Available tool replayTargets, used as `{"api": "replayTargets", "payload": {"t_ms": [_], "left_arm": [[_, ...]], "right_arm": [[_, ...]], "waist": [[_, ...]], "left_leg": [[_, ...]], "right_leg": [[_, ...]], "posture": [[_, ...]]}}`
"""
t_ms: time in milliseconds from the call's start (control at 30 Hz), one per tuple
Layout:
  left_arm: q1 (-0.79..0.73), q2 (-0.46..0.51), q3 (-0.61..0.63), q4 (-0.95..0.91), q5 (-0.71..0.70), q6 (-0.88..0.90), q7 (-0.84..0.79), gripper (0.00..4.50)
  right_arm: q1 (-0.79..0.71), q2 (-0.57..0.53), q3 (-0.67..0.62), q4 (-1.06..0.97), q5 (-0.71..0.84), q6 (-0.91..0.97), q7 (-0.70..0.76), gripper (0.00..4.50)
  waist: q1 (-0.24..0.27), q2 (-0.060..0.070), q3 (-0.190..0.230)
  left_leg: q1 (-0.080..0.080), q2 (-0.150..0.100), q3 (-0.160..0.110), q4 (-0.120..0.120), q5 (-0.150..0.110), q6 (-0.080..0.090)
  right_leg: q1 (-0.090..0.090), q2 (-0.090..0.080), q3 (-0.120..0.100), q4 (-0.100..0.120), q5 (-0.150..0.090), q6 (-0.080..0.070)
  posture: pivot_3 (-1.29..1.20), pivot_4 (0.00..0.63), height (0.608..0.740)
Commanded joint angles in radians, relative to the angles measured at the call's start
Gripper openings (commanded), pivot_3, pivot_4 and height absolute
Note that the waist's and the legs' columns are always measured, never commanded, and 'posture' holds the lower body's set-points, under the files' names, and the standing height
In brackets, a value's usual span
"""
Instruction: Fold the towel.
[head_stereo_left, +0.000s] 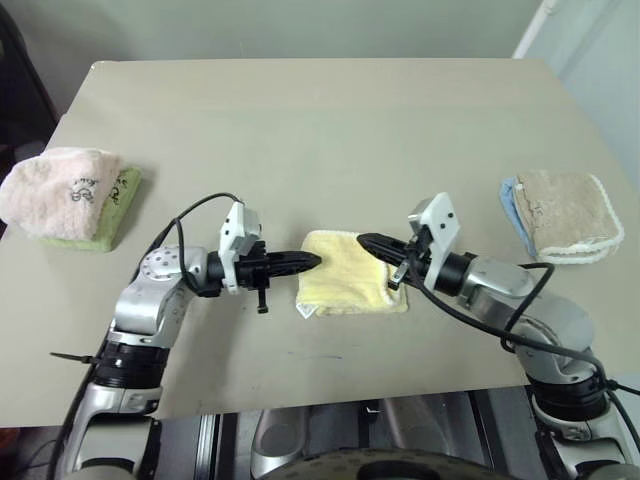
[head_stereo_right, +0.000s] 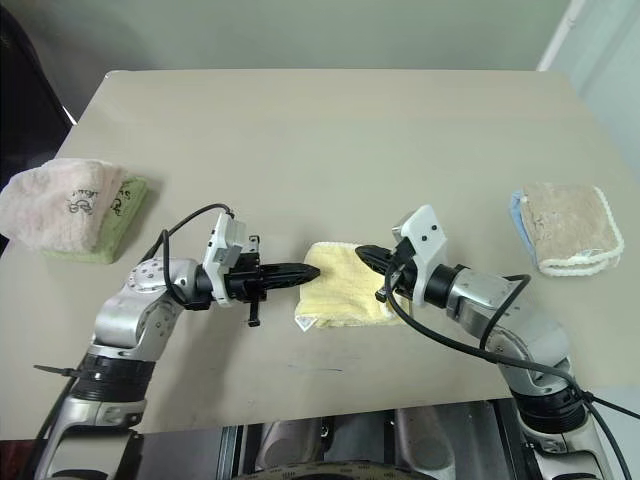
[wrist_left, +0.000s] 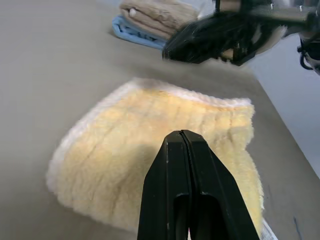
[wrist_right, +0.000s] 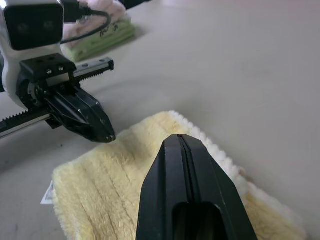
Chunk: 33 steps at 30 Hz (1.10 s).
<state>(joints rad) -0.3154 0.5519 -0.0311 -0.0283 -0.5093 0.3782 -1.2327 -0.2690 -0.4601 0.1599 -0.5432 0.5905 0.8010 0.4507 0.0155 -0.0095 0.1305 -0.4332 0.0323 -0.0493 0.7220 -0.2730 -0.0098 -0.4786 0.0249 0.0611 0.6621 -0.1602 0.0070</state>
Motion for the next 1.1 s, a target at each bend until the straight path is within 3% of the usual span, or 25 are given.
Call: {"api": "replayTargets", "payload": {"t_ms": [33,267,567,700,800,867,1100], "left_arm": [[0.002,-0.054,-0.052,0.013,0.049,-0.080,0.021,0.03],[0.042,-0.137,-0.119,0.182,0.162,-0.244,0.054,0.03],[0.042,-0.216,-0.075,0.281,0.121,-0.250,0.063,0.03],[0.037,-0.188,-0.042,0.219,0.028,-0.139,0.010,0.03],[0.030,-0.145,-0.022,0.161,-0.029,-0.054,-0.019,0.00],[0.016,-0.113,0.008,0.107,-0.099,0.045,-0.017,0.40],[-0.066,-0.064,0.110,0.001,-0.268,0.265,0.057,2.76]], "right_arm": [[-0.023,0.023,0.028,0.027,-0.051,-0.047,0.005,0.00],[0.045,0.007,0.108,0.114,-0.178,-0.141,0.044,0.00],[0.070,0.031,0.125,0.265,-0.301,-0.251,0.047,0.00],[0.062,0.050,0.056,0.232,-0.234,-0.221,0.063,0.00],[0.054,0.047,-0.001,0.190,-0.163,-0.182,0.096,0.52],[0.045,0.038,-0.034,0.154,-0.115,-0.147,0.116,1.18],[-0.010,0.008,-0.191,0.049,0.113,0.017,0.139,3.61]], "waist": [[-0.001,0.000,0.000],[-0.003,0.000,0.000],[-0.001,0.003,-0.001],[-0.006,0.003,-0.001],[-0.006,0.003,-0.001],[-0.006,0.004,-0.001],[-0.005,0.004,-0.001]], "left_leg": [[0.000,0.000,0.000,0.000,0.000,0.000],[-0.002,0.001,0.000,0.002,0.000,0.000],[0.005,0.000,-0.002,0.012,-0.003,0.004],[0.008,0.000,-0.002,0.012,-0.006,0.004],[0.006,0.000,-0.001,0.012,-0.006,0.003],[0.003,0.000,-0.001,0.012,-0.006,0.003],[-0.003,0.000,0.001,0.012,-0.007,0.003]], "right_leg": [[0.000,0.000,0.000,0.000,0.000,0.000],[-0.001,0.000,-0.001,0.000,0.001,0.000],[0.011,0.000,-0.001,0.000,0.000,0.006],[0.013,0.000,-0.001,0.000,0.000,0.007],[0.011,0.000,-0.001,-0.001,0.000,0.007],[0.009,0.000,-0.001,-0.001,0.000,0.007],[0.003,0.000,0.000,-0.001,-0.001,0.006]], "posture": [[0.00,0.150,0.703],[0.00,0.150,0.703],[0.00,0.150,0.703],[0.00,0.150,0.703],[0.00,0.150,0.703],[0.00,0.150,0.703],[0.00,0.150,0.703]]}}
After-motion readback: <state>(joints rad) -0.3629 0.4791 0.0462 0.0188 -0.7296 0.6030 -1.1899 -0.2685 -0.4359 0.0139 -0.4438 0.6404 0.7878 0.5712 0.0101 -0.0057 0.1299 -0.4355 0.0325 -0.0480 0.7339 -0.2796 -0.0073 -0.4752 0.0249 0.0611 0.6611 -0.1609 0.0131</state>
